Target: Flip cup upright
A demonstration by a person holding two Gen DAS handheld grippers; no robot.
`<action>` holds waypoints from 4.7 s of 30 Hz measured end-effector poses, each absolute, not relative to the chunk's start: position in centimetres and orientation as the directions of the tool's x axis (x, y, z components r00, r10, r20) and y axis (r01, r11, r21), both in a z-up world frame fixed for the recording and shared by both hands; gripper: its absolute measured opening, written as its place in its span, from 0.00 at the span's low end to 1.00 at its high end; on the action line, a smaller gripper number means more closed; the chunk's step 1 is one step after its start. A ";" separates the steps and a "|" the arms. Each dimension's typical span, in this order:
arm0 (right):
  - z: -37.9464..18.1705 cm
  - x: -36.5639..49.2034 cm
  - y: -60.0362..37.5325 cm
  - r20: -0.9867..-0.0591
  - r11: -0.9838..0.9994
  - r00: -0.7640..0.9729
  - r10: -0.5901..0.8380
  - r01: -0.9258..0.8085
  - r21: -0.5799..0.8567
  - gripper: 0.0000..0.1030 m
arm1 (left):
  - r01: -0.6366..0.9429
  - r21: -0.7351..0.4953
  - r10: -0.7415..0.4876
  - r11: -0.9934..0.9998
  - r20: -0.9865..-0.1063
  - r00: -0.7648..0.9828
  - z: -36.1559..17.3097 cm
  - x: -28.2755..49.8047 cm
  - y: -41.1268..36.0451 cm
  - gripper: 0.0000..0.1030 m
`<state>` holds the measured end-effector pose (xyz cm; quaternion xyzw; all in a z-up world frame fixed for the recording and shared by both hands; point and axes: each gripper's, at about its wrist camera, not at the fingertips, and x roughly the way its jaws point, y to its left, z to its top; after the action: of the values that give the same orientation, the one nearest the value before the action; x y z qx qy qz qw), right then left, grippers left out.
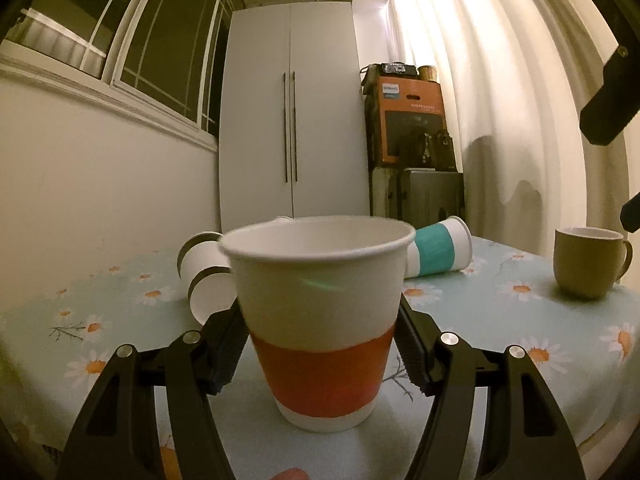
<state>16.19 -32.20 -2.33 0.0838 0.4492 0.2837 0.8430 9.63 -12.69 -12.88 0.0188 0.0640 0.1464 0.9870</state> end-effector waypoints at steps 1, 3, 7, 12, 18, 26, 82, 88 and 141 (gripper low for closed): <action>-2.3 16.2 -32.2 -0.710 0.826 0.437 0.553 -0.403 0.395 0.83 | -0.284 0.055 0.289 0.957 -0.120 0.950 -12.8 9.6 -12.7 0.77; -2.3 16.1 -32.2 -0.710 0.826 0.438 0.552 -0.404 0.394 0.83 | -0.288 0.061 0.293 0.956 -0.110 0.950 -12.7 9.3 -12.8 0.86; -2.3 16.1 -32.3 -0.710 0.829 0.442 0.548 -0.401 0.390 0.83 | -0.281 0.079 0.289 0.956 -0.114 0.951 -12.5 9.0 -13.2 0.91; -1.9 15.7 -32.7 -0.687 0.818 0.455 0.567 -0.409 0.404 0.83 | -0.279 0.093 0.289 0.956 -0.114 0.950 -11.6 8.3 -13.2 0.94; -1.5 15.5 -33.0 -0.672 0.810 0.461 0.580 -0.418 0.412 0.83 | -0.251 0.081 0.260 0.965 -0.142 0.955 -8.8 6.7 -13.2 0.94; -0.5 14.5 -33.0 -0.630 0.792 0.487 0.605 -0.454 0.409 0.83 | -0.131 0.094 0.151 0.987 -0.263 0.953 -4.2 4.4 -13.6 0.94; -3.5 9.8 -23.4 -0.743 0.729 0.382 0.549 -0.654 0.202 0.83 | -0.029 -0.086 -0.037 0.996 -0.673 0.739 -3.2 2.4 -2.9 0.93; -3.4 9.9 -23.7 -0.741 0.735 0.384 0.550 -0.645 0.212 0.83 | -0.009 -0.080 -0.049 0.997 -0.688 0.724 -3.7 2.3 -3.5 0.93; -3.7 9.7 -23.4 -0.753 0.741 0.385 0.534 -0.642 0.198 0.83 | 0.007 -0.047 -0.037 0.999 -0.701 0.712 -3.8 1.9 -4.1 0.93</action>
<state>9.66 -23.40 -3.68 -0.0632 0.4268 0.3544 0.8296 1.86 -4.08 -3.78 -0.0203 0.3791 -0.0119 0.9250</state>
